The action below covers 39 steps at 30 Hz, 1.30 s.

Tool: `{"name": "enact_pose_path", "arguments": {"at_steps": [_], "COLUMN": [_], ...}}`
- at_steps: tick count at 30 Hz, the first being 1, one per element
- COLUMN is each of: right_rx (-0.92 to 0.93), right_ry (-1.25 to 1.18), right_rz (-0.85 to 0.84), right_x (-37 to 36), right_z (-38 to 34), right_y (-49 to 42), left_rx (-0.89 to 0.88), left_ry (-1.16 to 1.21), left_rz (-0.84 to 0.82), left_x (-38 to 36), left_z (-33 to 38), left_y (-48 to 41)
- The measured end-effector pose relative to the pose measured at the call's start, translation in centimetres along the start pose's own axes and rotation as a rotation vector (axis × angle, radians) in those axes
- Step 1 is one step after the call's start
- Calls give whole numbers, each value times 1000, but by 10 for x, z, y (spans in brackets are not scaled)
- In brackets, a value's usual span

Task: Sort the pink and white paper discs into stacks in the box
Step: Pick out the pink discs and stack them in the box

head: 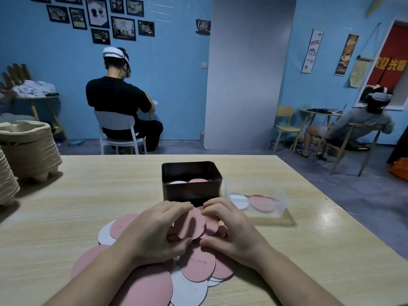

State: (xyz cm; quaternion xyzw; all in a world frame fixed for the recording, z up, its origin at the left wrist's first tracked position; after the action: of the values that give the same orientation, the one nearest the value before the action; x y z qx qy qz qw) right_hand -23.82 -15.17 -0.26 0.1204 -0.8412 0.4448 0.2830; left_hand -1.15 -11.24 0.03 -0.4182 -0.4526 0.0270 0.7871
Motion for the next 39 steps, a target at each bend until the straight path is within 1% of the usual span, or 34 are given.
{"name": "enact_pose_path", "arguments": {"at_steps": [4, 6, 10, 13, 17, 19, 24, 28, 33, 39], "right_rx": [43, 46, 34, -15, -75, -76, -92, -43, -12, -46], "right_ry": [-12, -26, -53, -105, -156, -143, -105, -75, -34, -14], "right_rz": [-2, -1, 14, 72, 111, 103, 57, 22, -1, -17], "right_x": [-4, -4, 1, 5, 8, 7, 5, 5, 3, 4], "right_z": [-1, 0, -2, -3, -2, -1, 4, 8, 10, 6], "right_y": [-2, 0, 4, 5, 5, 5, 6, 6, 6, 9], "left_rx": [-63, -81, -19, 36, -6, -18, 22, 36, -2, -2], "left_ry": [19, 41, 89, 150, 196, 202, 229, 267, 175, 90], "left_rz": [41, 24, -18, 23, 67, 76, 83, 91, 74, 35], "left_x": [-4, -8, -7, -5, -7, -7, -9, -10, -11, -7], "left_z": [10, 12, 3, -1, 0, 1, -4, -5, -4, -1], "left_y": [-6, -6, 1, 2, -1, -2, 0, 3, 3, 4]}}
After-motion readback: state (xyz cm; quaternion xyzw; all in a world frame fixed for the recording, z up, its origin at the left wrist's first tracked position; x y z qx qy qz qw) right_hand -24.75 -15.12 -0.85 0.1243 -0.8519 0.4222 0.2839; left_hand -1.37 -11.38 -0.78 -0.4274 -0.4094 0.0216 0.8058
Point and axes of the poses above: each hand's wrist, its own y-axis away from the middle knuckle, its own x-axis out of the back of the hand, z = x × y, the point moved 2 cm from there along -y, towards the middle knuckle, and after that the axes turned 10 degrees about z, right-handed, at the moved point
